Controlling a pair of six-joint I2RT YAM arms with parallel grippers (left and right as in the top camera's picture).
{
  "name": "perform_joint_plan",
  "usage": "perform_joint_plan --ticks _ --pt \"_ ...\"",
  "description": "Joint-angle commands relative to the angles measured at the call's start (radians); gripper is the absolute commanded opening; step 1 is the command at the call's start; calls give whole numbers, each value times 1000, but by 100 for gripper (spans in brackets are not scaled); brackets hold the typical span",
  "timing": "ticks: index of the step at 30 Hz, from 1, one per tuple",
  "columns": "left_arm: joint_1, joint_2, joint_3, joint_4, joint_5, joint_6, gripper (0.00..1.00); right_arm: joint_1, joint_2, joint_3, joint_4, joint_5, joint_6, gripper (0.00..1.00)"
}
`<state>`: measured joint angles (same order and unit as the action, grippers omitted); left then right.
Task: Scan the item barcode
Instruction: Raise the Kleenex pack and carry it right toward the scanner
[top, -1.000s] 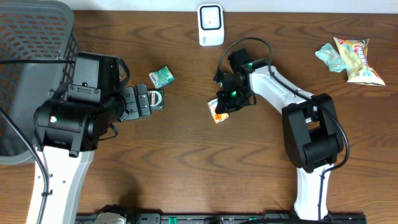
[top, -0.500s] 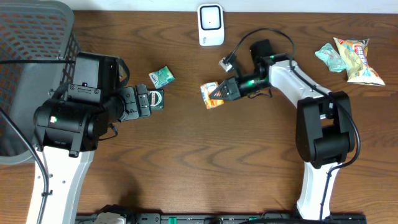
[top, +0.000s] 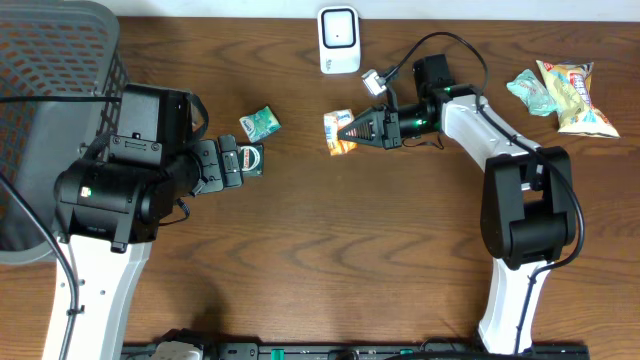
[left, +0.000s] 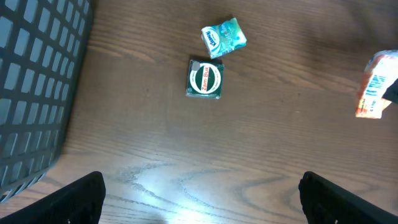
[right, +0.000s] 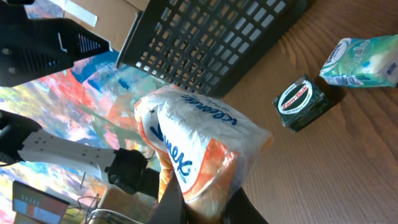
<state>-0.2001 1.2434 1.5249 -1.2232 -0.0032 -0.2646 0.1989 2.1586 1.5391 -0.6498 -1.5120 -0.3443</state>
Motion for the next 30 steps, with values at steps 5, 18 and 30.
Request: perform_joint_plan --ticks 5,18,30 --pt "-2 -2 11 0 -9 2 97 -13 -8 16 2 -51 -20 1" --pt "-2 -2 11 0 -9 2 98 -97 -8 16 -85 -51 -20 1" --pt "-2 -2 11 0 -9 2 98 -39 -8 16 -179 -50 -263 1"
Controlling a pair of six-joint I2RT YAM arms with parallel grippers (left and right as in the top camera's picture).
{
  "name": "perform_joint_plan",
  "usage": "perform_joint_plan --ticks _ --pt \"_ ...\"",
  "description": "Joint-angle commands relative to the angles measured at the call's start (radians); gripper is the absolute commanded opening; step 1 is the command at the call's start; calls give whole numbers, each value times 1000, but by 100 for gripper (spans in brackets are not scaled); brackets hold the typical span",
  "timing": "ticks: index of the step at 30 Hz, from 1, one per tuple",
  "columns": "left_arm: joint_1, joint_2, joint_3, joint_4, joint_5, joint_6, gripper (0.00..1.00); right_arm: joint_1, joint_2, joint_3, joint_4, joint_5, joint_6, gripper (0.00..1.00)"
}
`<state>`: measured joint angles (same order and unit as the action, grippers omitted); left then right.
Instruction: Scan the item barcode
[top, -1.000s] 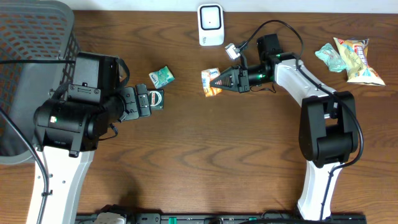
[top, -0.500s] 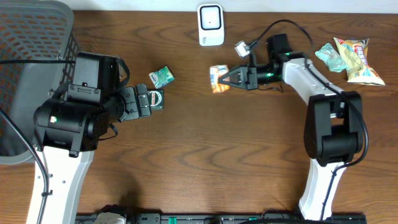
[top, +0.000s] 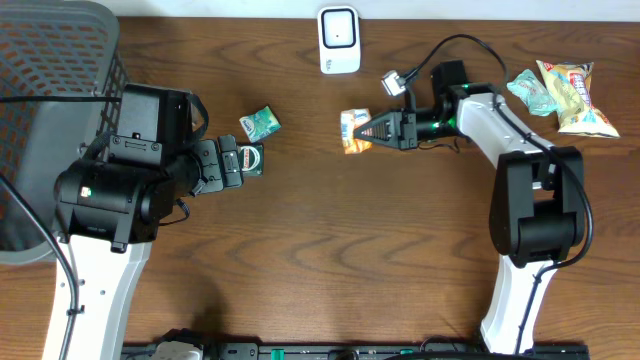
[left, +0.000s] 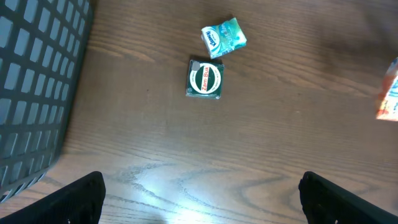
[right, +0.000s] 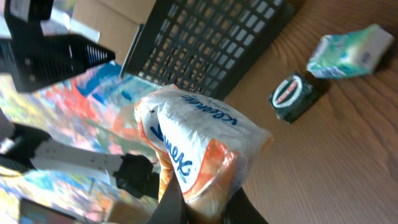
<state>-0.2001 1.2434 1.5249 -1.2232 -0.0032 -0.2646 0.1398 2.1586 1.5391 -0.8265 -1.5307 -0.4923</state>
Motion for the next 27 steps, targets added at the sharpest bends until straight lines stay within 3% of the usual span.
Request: perform_joint_plan --ticks 1,15,20,27 --pt "-2 -2 11 0 -9 2 98 21 -8 16 -3 -32 -127 1" --pt "-2 -2 11 0 -9 2 98 -5 -8 16 3 -32 -129 1" --pt "-2 -2 11 0 -9 2 98 -2 -8 16 -42 -32 -31 1" --pt "-2 -2 11 0 -9 2 98 0 -8 16 -112 -32 -64 1"
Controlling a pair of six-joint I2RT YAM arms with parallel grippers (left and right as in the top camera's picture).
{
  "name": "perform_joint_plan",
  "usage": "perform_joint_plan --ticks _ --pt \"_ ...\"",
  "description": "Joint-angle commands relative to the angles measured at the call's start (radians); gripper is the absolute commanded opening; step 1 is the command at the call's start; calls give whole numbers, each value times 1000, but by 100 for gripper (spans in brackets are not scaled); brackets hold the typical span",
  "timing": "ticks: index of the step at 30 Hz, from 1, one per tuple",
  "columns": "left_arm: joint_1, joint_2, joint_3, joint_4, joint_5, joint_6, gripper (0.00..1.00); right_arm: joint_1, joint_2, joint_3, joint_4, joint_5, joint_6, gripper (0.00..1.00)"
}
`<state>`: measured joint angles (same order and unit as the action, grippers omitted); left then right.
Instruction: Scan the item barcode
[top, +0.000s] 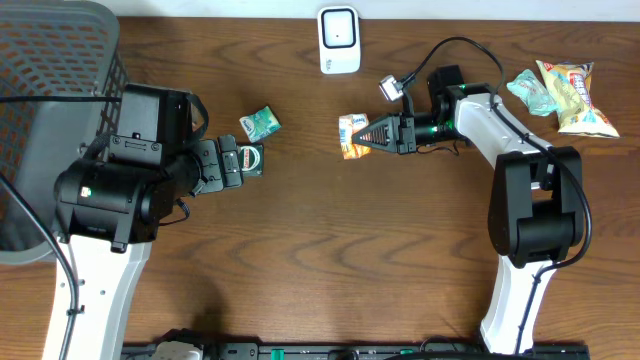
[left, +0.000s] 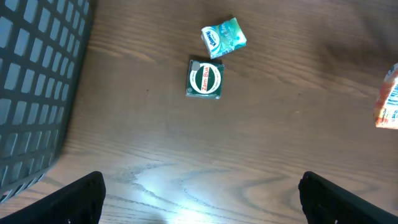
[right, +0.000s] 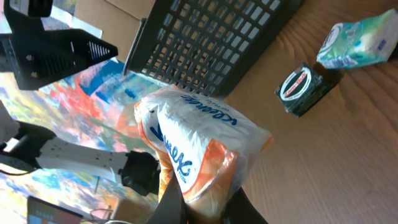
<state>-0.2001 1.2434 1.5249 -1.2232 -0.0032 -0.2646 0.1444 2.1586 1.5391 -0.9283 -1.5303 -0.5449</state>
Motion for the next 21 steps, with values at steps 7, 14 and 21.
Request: perform_joint_plan --ticks 7,14,21 --pt "-2 -2 11 0 -9 2 98 -4 -8 16 -121 -32 -114 1" --pt "-2 -2 11 0 -9 2 98 -5 -8 17 -254 -32 -219 1" --pt "-2 -2 11 0 -9 2 98 -4 -14 17 -269 -32 -220 1"
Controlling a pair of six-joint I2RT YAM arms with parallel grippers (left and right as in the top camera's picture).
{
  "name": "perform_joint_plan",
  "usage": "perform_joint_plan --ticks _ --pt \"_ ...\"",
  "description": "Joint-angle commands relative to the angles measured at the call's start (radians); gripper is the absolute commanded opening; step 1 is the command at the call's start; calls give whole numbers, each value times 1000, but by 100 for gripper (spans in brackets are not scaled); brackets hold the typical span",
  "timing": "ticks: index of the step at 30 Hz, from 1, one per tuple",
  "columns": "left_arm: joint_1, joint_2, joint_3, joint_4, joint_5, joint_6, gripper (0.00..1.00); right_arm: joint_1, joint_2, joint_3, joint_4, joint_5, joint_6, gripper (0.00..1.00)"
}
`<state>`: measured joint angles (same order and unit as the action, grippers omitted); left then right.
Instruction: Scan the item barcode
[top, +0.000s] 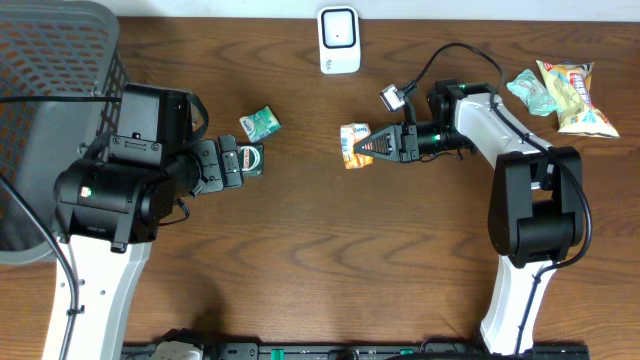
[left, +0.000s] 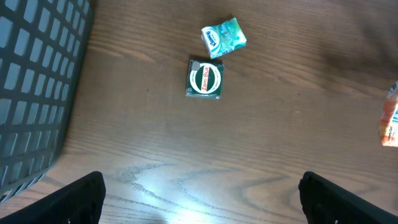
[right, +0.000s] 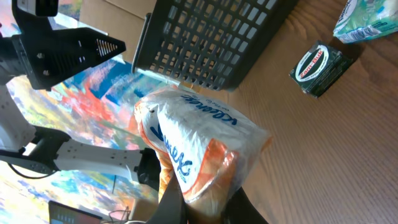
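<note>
My right gripper (top: 368, 147) is shut on an orange and white Kleenex tissue pack (top: 353, 145), held out sideways above the table, in front of the white scanner (top: 339, 40) at the back edge. In the right wrist view the pack (right: 199, 143) fills the centre between the fingers of my right gripper (right: 202, 200). The pack's edge (left: 390, 121) shows at the right border of the left wrist view. My left gripper (left: 202, 202) stands open and empty above the wood, short of a dark green Zam-Buk box (left: 204, 79).
A teal tissue pack (top: 261, 123) lies just behind the green box (top: 250, 160). A dark mesh basket (top: 50, 60) fills the far left corner. Two snack packets (top: 572, 95) lie at the far right. Cables loop over the right arm.
My right gripper has shifted the tissue pack a little toward the table's front, away from the scanner. The left arm, green box and teal pack are where they were.
The right gripper held the tissue pack in front of the scanner at every moment. The pack first stood slightly left of its present place, then a little further right, then crept toward the front of the table. The left gripper stayed open and still.
</note>
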<state>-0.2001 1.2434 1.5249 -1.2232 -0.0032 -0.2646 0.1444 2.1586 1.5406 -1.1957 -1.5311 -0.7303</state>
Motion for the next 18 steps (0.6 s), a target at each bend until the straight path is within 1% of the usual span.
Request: perform_joint_plan --ticks 1,5,13,18 --pt "-2 -2 11 0 -9 2 98 -4 -17 15 -2 -32 -34 1" --pt "-2 -2 11 0 -9 2 98 -4 -57 15 -3 -32 -34 1" --pt "-2 -2 11 0 -9 2 98 -4 -201 15 -4 -31 -34 1" --pt "-2 -2 11 0 -9 2 98 -4 -231 15 2 -19 -34 1"
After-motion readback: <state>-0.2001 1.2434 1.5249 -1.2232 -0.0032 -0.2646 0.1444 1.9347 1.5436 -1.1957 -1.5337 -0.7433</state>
